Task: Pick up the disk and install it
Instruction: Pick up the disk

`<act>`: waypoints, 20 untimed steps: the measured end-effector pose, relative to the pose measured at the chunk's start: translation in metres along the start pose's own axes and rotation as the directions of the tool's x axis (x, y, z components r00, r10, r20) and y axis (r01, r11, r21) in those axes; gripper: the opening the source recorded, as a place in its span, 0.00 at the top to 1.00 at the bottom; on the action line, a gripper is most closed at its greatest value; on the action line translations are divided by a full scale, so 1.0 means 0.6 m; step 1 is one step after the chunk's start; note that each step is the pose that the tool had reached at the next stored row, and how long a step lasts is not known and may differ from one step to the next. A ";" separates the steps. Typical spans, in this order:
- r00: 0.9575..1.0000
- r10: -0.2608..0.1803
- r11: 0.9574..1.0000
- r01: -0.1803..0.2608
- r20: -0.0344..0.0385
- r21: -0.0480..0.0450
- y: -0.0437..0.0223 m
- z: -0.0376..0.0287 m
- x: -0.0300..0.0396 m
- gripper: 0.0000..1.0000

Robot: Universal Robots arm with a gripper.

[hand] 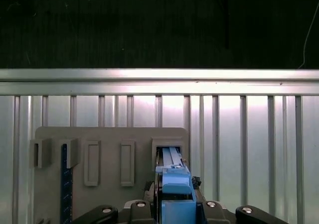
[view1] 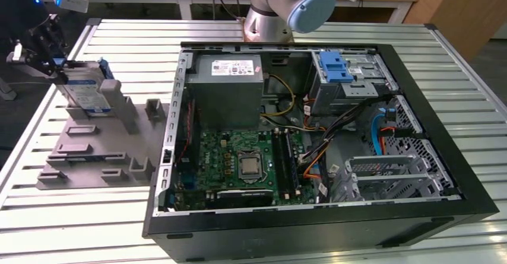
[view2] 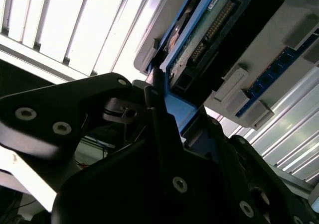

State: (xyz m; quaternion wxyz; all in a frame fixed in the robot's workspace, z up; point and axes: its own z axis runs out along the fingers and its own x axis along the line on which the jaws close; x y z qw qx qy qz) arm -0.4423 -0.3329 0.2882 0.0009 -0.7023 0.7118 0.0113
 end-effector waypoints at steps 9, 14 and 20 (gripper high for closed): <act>1.000 0.000 1.000 0.000 0.000 0.000 0.000 0.000 0.000 0.56; 1.000 0.000 1.000 0.000 0.000 0.000 0.000 0.000 0.000 0.64; 1.000 0.000 1.000 0.000 0.000 0.000 0.000 -0.003 0.000 0.64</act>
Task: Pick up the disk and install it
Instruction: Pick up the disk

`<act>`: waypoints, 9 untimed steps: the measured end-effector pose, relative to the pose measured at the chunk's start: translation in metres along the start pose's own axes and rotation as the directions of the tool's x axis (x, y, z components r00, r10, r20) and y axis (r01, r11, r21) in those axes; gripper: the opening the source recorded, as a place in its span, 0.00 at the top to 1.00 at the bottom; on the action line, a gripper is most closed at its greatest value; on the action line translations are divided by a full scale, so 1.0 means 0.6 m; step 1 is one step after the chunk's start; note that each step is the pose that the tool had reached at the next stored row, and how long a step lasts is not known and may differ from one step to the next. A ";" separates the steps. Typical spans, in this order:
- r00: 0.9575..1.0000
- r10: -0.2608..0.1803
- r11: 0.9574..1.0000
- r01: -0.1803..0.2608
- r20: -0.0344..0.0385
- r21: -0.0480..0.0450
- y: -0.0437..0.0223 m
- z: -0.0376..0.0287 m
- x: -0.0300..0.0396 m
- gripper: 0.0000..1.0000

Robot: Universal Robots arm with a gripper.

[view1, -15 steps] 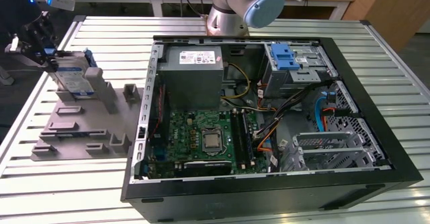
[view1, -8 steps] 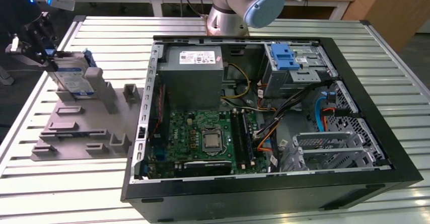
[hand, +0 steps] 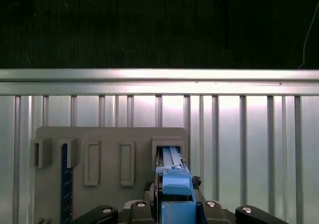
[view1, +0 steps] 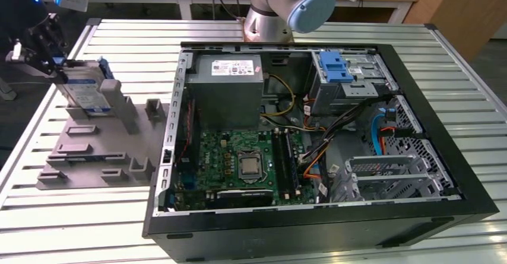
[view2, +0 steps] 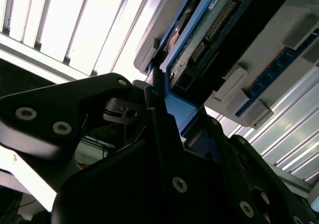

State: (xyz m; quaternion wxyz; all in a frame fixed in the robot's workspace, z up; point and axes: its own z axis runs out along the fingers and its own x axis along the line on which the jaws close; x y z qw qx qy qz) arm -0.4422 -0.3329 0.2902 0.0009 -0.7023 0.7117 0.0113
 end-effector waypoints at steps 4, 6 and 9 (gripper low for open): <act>1.000 0.000 1.000 0.000 0.000 0.000 0.000 -0.002 0.000 0.64; 1.000 0.000 1.000 0.000 0.000 0.000 0.000 -0.002 0.000 0.64; 1.000 0.000 1.000 0.000 0.000 0.000 0.000 -0.002 0.000 0.64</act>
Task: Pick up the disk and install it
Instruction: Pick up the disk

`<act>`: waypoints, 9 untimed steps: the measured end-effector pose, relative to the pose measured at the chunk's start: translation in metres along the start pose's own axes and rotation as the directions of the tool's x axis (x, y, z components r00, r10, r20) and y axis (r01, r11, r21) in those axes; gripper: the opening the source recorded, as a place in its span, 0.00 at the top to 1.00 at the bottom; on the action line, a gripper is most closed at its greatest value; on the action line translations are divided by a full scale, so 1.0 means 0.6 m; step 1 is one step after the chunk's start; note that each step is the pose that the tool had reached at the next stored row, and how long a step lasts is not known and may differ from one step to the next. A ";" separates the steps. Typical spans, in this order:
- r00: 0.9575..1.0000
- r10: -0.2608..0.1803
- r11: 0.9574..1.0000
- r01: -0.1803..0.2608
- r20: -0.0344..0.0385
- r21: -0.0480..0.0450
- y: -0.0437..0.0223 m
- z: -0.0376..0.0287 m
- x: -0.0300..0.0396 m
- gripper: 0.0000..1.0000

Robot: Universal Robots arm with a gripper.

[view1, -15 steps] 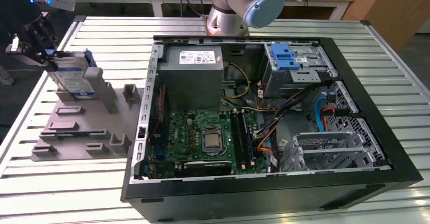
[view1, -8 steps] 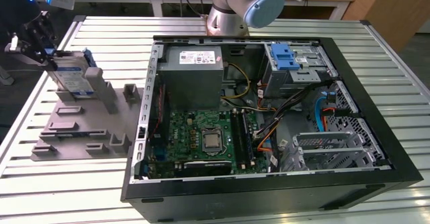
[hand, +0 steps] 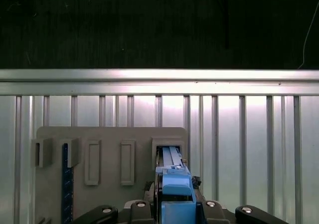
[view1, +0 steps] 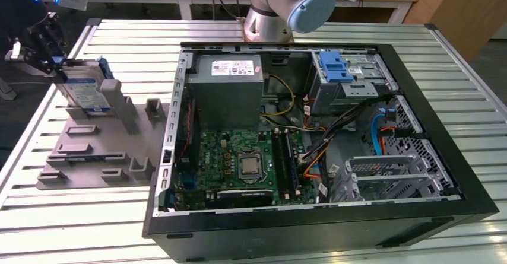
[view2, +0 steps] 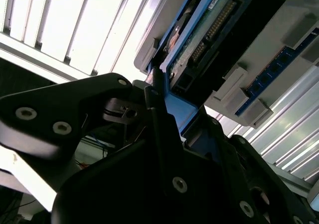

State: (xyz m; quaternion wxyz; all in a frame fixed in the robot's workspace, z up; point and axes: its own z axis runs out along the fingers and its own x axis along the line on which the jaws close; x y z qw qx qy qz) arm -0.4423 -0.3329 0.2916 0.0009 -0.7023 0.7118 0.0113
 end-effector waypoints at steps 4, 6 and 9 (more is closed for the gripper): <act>1.000 0.000 1.000 0.000 0.000 0.000 0.000 -0.001 0.000 0.64; 1.000 0.000 1.000 0.000 0.000 0.000 0.000 -0.002 0.000 0.64; 1.000 0.000 1.000 0.000 0.000 0.000 0.000 -0.004 0.000 0.64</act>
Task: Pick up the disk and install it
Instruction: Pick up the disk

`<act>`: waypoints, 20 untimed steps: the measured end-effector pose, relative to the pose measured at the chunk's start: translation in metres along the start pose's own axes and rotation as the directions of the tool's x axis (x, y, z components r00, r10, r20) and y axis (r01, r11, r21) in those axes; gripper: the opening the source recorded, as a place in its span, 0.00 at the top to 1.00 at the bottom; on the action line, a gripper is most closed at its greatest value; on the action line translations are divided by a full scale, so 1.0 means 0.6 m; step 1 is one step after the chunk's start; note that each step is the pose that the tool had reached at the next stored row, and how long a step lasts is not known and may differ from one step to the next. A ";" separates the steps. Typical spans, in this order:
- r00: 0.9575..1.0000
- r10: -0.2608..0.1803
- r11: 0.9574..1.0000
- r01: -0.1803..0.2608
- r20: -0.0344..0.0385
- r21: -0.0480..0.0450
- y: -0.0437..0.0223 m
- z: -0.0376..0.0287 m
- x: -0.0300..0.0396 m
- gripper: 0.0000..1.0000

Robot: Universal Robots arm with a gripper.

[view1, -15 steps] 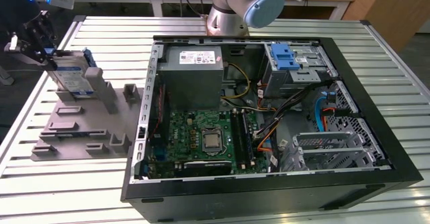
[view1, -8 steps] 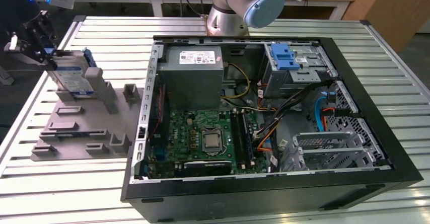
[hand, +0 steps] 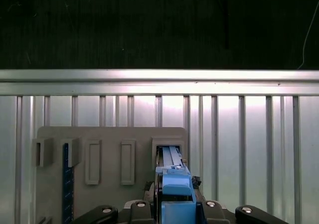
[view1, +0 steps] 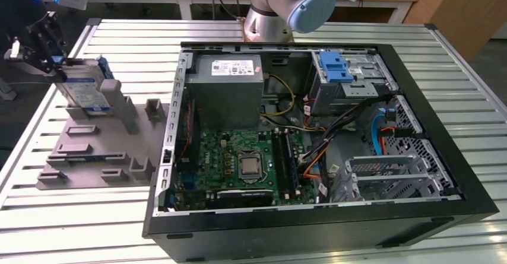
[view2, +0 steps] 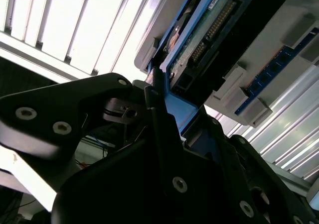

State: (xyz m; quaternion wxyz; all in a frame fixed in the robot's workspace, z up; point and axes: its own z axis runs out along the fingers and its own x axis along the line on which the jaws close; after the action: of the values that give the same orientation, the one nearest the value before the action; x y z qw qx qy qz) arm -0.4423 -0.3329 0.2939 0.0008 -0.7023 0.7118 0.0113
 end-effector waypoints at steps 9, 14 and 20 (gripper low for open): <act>1.000 0.000 1.000 0.000 0.000 0.000 0.000 -0.008 0.000 0.64; 1.000 0.000 1.000 0.000 0.000 0.000 0.000 -0.011 0.000 0.64; 1.000 0.000 1.000 0.000 0.000 0.000 0.000 -0.012 0.000 0.64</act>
State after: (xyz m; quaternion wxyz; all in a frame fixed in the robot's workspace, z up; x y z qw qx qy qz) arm -0.4423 -0.3329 0.3011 0.0007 -0.7023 0.7118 0.0114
